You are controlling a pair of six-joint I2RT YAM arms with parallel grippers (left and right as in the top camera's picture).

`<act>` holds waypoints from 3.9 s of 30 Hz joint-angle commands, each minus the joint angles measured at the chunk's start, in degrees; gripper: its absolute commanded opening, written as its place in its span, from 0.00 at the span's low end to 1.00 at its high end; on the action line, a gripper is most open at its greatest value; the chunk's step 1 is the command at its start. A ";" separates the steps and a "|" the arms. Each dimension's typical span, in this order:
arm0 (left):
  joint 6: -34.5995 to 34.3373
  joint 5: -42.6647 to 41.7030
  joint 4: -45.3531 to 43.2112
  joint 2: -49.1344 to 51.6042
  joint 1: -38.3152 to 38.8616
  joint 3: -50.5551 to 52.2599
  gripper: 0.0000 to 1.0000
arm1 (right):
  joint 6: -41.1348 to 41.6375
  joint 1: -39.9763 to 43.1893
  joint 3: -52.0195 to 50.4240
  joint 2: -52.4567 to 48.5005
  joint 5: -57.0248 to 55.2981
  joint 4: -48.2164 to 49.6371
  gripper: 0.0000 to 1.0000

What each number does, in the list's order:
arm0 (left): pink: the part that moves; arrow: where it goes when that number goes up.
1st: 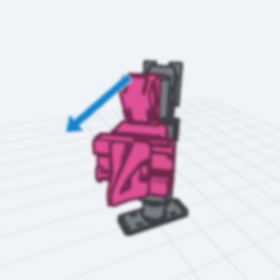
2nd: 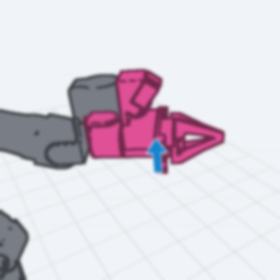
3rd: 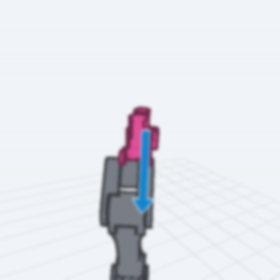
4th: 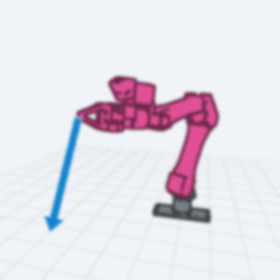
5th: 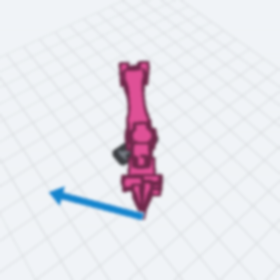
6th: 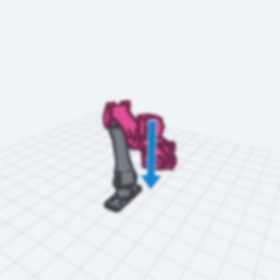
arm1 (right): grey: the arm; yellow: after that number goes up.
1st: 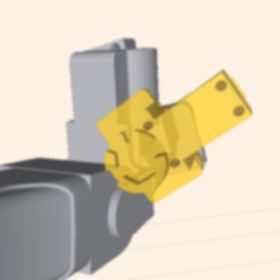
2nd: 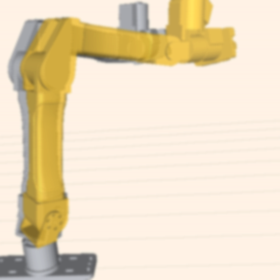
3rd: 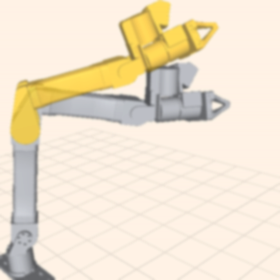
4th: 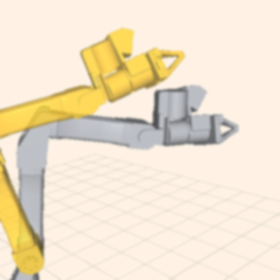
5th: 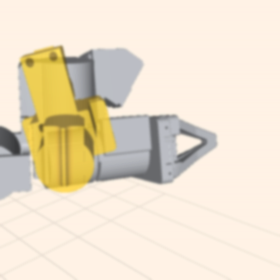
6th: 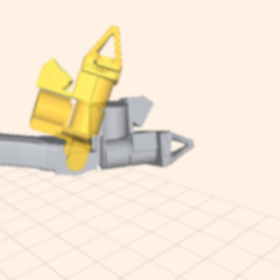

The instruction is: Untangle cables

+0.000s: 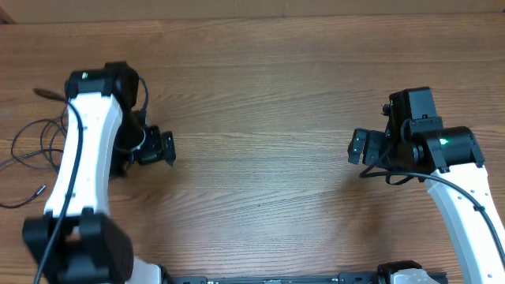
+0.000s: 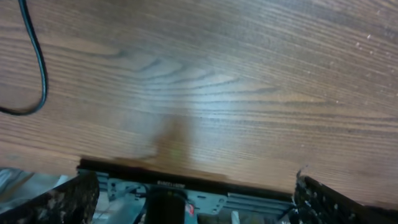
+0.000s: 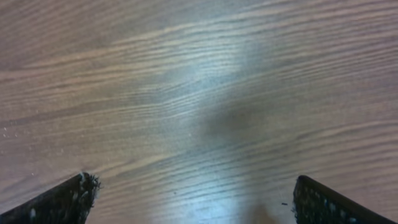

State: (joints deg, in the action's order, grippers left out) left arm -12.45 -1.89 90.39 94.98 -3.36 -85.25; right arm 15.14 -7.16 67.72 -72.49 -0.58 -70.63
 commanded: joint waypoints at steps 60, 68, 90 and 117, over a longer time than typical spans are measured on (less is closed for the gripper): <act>1.75 -0.46 -13.88 -58.88 0.81 17.29 0.99 | -0.48 0.04 -19.12 41.07 -3.91 10.64 1.00; 1.75 -0.46 -13.88 -58.88 0.81 17.29 0.99 | -0.48 0.07 -24.87 48.24 -3.91 23.50 1.00; 1.75 -0.46 -13.88 -58.88 0.81 17.29 0.99 | -1.11 0.11 -59.93 71.43 -3.87 73.59 1.00; 1.75 -0.46 -13.88 -58.88 0.81 17.29 0.99 | -25.46 0.15 -67.28 72.37 11.37 69.48 1.00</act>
State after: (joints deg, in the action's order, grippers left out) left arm -11.57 -2.76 76.71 36.27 -2.96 -67.85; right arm -9.08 -7.16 1.06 -0.64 11.22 -1.32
